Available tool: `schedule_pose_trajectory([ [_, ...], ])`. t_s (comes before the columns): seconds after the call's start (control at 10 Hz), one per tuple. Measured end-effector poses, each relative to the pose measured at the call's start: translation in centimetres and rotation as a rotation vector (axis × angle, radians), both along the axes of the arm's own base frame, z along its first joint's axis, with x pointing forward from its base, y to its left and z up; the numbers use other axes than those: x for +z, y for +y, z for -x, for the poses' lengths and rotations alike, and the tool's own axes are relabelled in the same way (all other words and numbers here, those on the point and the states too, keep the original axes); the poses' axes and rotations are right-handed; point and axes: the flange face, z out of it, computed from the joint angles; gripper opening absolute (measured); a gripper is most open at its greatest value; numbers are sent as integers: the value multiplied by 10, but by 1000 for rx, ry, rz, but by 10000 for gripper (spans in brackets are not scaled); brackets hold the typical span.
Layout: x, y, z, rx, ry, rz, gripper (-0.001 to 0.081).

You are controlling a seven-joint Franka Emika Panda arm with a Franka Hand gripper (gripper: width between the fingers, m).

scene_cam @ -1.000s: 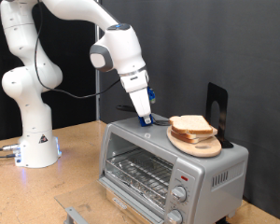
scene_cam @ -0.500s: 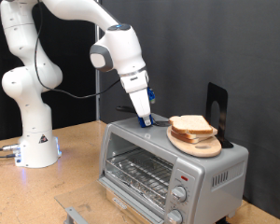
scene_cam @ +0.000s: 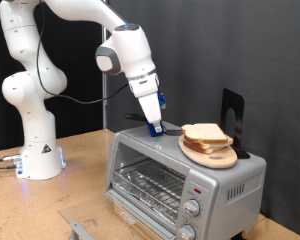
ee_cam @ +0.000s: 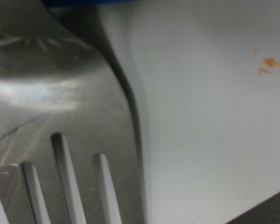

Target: Make a piece of toast with the oven

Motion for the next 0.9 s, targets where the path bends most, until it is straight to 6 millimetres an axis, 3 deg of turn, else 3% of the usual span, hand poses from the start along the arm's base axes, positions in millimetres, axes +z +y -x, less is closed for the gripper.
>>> schedule_pose_trajectory([
  [0.9,-4,-12,0,-15,6,34,801],
])
